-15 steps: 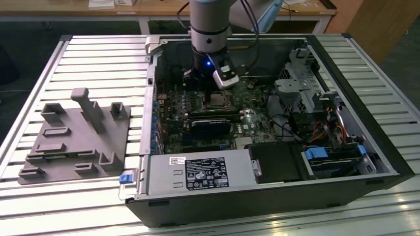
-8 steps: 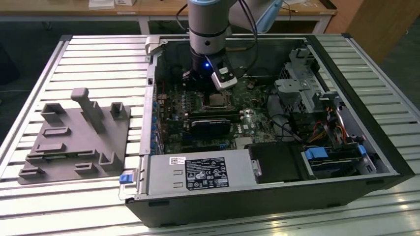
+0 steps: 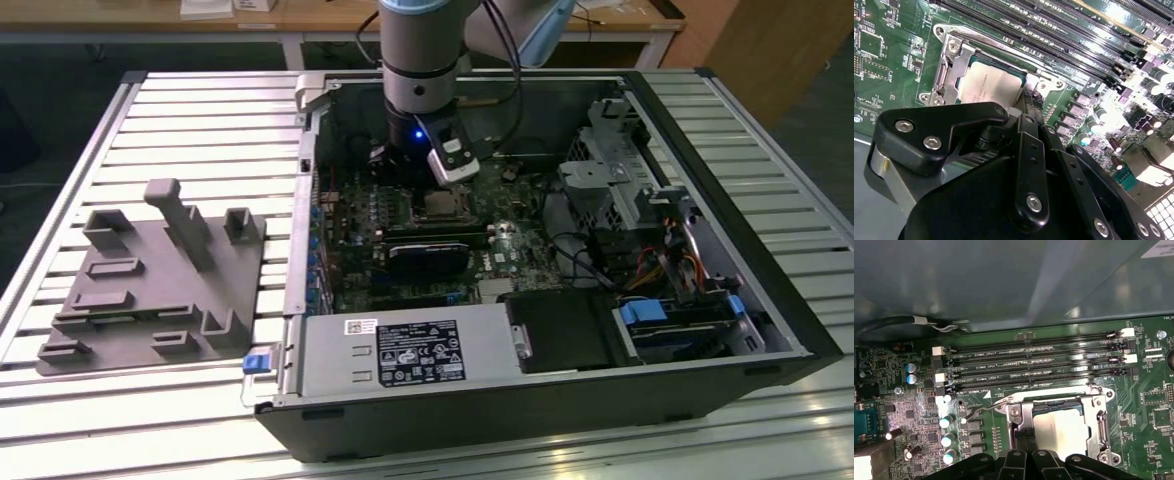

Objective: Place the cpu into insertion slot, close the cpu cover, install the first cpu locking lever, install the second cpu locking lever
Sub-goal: 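Close the cpu cover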

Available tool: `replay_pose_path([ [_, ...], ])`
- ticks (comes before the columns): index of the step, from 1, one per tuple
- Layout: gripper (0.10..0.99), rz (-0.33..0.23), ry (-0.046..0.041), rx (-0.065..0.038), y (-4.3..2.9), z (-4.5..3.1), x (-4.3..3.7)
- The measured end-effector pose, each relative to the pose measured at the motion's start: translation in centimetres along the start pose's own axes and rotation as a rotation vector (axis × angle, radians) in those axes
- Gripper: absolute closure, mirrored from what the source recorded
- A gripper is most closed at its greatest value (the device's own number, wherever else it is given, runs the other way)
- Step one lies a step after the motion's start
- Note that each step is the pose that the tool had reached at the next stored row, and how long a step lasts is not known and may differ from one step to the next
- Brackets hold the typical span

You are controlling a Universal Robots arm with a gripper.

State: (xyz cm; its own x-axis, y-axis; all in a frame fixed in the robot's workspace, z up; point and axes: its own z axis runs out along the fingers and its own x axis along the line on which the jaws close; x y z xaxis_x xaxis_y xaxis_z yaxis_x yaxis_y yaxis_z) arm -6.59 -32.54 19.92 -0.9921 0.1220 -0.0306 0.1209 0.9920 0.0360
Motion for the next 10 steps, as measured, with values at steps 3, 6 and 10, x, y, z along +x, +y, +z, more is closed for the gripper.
replay_pose_path([
  [3,0.98,0.0,-0.0001,0.0,0.0,0.1,0.01],
  [6,0.98,0.0,-0.0001,0.0,0.0,0.11,0.01],
  [10,0.98,0.0,-0.0001,0.0,0.0,0.12,0.01],
])
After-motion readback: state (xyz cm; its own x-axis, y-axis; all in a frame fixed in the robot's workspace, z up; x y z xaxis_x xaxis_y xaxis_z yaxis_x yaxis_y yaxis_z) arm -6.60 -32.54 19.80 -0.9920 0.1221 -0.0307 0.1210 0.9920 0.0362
